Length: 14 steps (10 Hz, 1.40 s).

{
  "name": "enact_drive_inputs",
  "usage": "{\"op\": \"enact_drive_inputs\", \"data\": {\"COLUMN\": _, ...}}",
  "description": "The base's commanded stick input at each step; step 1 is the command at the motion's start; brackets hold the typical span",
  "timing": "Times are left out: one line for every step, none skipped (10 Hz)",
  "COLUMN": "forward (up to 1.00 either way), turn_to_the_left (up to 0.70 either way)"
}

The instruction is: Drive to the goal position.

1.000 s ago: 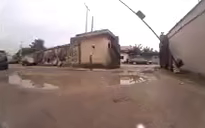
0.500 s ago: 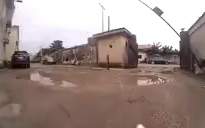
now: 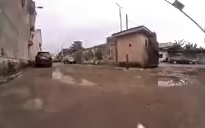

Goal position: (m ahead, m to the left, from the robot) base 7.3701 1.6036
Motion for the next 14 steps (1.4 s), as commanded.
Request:
{"op": "enact_drive_inputs", "data": {"forward": 0.00, "turn_to_the_left": 0.50}}
{"op": "enact_drive_inputs", "data": {"forward": 0.00, "turn_to_the_left": 0.50}}
{"op": "enact_drive_inputs", "data": {"forward": 0.00, "turn_to_the_left": 0.50}}
{"op": "enact_drive_inputs", "data": {"forward": 0.00, "turn_to_the_left": 0.45}}
{"op": "enact_drive_inputs", "data": {"forward": 0.00, "turn_to_the_left": 0.34}}
{"op": "enact_drive_inputs", "data": {"forward": 0.00, "turn_to_the_left": 0.23}}
{"op": "enact_drive_inputs", "data": {"forward": 0.00, "turn_to_the_left": 0.12}}
{"op": "enact_drive_inputs", "data": {"forward": 0.00, "turn_to_the_left": 0.01}}
{"op": "enact_drive_inputs", "data": {"forward": 0.00, "turn_to_the_left": 0.00}}
{"op": "enact_drive_inputs", "data": {"forward": 0.00, "turn_to_the_left": 0.00}}
{"op": "enact_drive_inputs", "data": {"forward": 0.00, "turn_to_the_left": 0.00}}
{"op": "enact_drive_inputs", "data": {"forward": 0.00, "turn_to_the_left": 0.00}}
{"op": "enact_drive_inputs", "data": {"forward": 0.00, "turn_to_the_left": 0.00}}
{"op": "enact_drive_inputs", "data": {"forward": 0.00, "turn_to_the_left": 0.00}}
